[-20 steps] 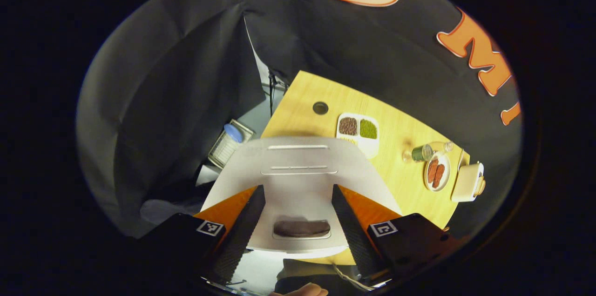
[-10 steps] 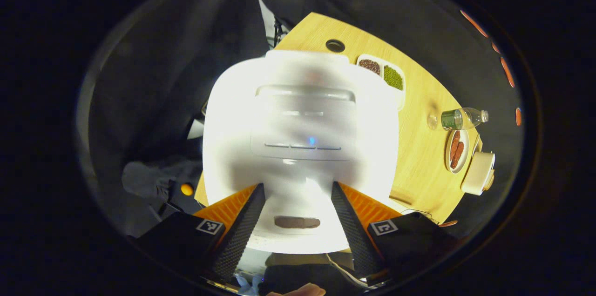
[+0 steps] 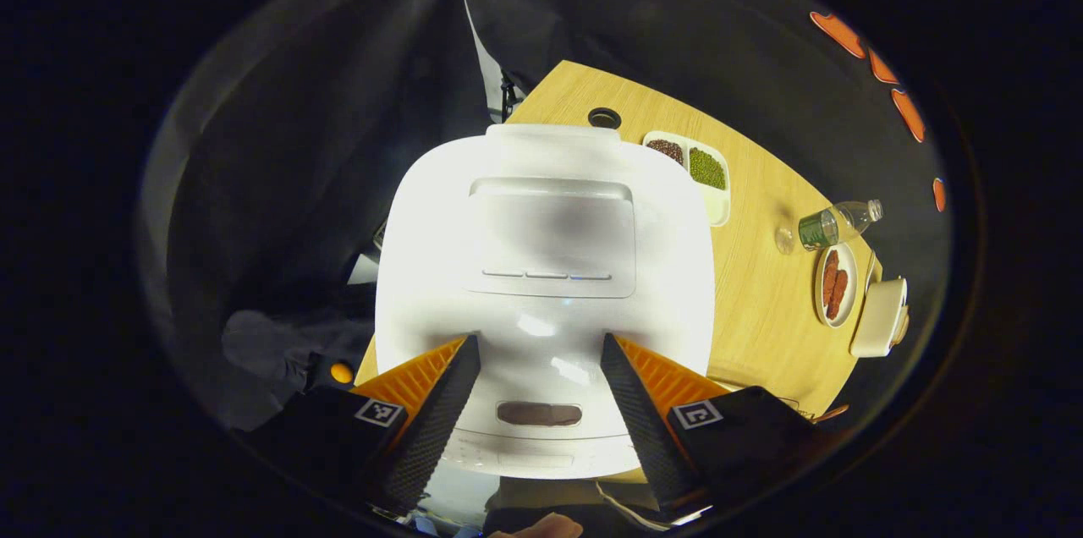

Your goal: Close the left gripper, press the button to open the rice cooker; take a wooden spoon from the chopstick holder with the right hand, scoop a spoonful of rice and pour it into the rice cooker, then put the wooden spoon back into the chopstick holder.

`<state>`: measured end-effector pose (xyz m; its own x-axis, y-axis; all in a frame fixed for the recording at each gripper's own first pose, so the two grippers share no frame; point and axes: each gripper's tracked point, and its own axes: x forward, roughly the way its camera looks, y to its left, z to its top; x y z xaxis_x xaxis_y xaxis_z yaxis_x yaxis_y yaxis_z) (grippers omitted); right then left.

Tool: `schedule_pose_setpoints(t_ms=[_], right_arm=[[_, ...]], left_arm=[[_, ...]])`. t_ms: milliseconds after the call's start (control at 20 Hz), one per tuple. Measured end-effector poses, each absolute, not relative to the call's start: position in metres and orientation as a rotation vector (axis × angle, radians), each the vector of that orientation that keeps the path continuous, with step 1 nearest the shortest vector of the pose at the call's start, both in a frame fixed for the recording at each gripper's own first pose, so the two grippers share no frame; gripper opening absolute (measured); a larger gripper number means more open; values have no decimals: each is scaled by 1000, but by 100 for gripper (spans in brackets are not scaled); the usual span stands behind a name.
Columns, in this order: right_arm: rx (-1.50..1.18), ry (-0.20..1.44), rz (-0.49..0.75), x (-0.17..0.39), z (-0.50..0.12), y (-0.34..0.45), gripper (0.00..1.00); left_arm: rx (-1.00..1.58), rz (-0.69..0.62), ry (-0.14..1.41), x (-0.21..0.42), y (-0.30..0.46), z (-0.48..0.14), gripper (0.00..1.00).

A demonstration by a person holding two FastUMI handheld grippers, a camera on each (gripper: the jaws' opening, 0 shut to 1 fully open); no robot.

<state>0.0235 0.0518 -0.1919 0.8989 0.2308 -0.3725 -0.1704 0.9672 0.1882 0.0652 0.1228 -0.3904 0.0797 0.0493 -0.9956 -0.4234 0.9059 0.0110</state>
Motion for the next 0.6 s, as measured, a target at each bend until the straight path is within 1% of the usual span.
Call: schedule_pose_setpoints(t_ms=[50, 150, 250, 350, 450, 500, 550, 600], right_arm=[[157, 409, 222, 24, -194, 57, 92], [170, 409, 237, 28, -192, 62, 92], [186, 387, 240, 35, -184, 66, 92], [179, 354, 235, 43, -173, 67, 92], [158, 310, 229, 51, -157, 69, 92], [146, 289, 224, 55, -150, 70, 92], [143, 265, 228, 58, -140, 73, 92], [146, 247, 231, 61, -131, 76, 92]], left_arm=[[-322, 384, 1415, 63, 129, -389, 100], [-342, 419, 1271, 74, 139, -381, 100], [-372, 409, 1135, 85, 140, -356, 100], [-325, 392, 971, 97, 144, -322, 99], [-261, 351, 799, 110, 139, -270, 100], [-226, 334, 712, 115, 136, -242, 99], [-193, 325, 637, 117, 137, -212, 100], [-172, 316, 568, 121, 135, -185, 98]])
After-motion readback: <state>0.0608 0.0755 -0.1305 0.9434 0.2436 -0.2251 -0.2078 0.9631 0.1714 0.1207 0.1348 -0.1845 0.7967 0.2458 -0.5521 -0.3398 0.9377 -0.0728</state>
